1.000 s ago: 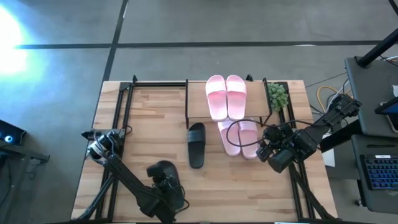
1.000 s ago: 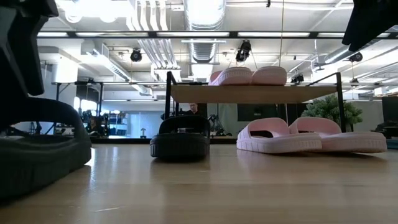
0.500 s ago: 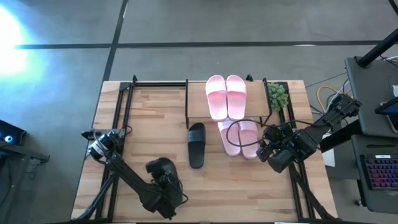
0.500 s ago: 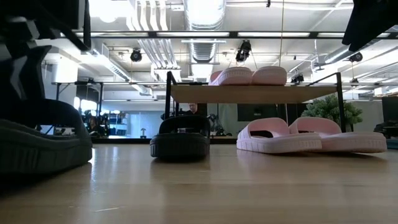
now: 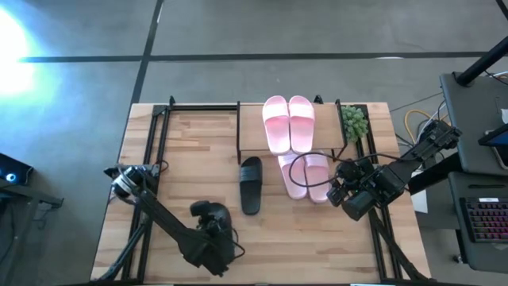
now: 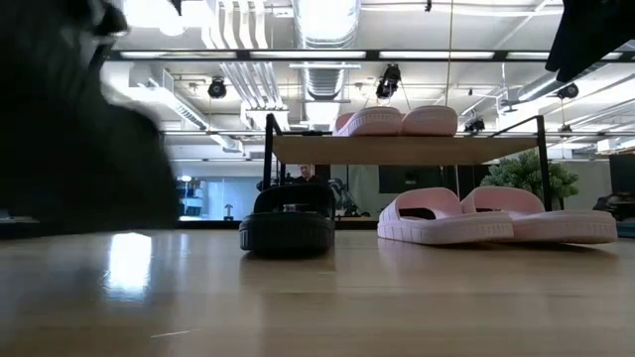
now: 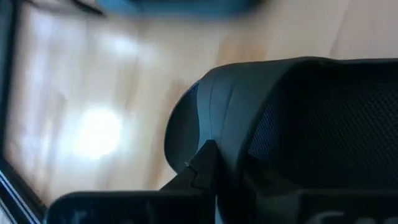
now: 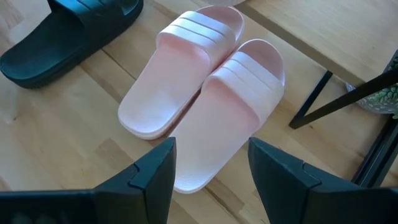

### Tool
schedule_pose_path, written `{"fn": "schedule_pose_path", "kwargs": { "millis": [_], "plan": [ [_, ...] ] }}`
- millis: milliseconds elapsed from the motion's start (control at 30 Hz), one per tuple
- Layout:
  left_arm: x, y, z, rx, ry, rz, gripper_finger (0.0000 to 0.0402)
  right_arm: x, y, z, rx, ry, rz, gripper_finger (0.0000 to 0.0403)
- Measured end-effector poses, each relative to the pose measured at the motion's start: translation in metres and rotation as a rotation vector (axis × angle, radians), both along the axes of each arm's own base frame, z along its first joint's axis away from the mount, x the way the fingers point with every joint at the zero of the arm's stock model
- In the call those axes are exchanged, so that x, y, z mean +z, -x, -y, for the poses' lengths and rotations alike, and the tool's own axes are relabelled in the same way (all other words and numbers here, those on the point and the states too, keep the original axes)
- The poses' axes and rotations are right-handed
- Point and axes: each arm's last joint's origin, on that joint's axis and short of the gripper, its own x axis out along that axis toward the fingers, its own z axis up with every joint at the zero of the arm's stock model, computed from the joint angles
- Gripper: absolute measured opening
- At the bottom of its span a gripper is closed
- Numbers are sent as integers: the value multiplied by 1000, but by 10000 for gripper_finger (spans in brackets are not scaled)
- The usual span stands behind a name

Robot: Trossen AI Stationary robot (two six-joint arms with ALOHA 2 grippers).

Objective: Pick and place slides into the shelf
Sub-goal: Put the black slipper under the shelf

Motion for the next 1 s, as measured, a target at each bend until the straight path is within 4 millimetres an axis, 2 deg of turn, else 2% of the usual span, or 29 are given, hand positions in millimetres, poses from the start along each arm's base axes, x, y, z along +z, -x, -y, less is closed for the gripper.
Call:
{"fn": "schedule_pose_path", "kwargs": {
  "millis": [200,300,467,567,667,833,1000],
  "plan": [
    [53,-10,-18,-74,-103,230,2,0,0,0,-21,-3,16,192],
    [69,-21,-36,-104,-110,303,2,0,0,0,-29,-2,24,192],
    [77,-64,-65,-225,-121,397,2,1,-1,1,-67,8,65,192],
    [83,-95,-85,-251,-119,512,2,1,-1,1,-86,6,81,192],
    [78,-116,-106,-249,-168,538,2,1,-1,1,-90,3,84,192],
    [65,-133,-133,-185,-201,522,2,1,-1,1,-102,-3,89,192],
    [42,-146,-135,-177,-200,510,2,1,0,2,-109,3,82,192]
  ]
}}
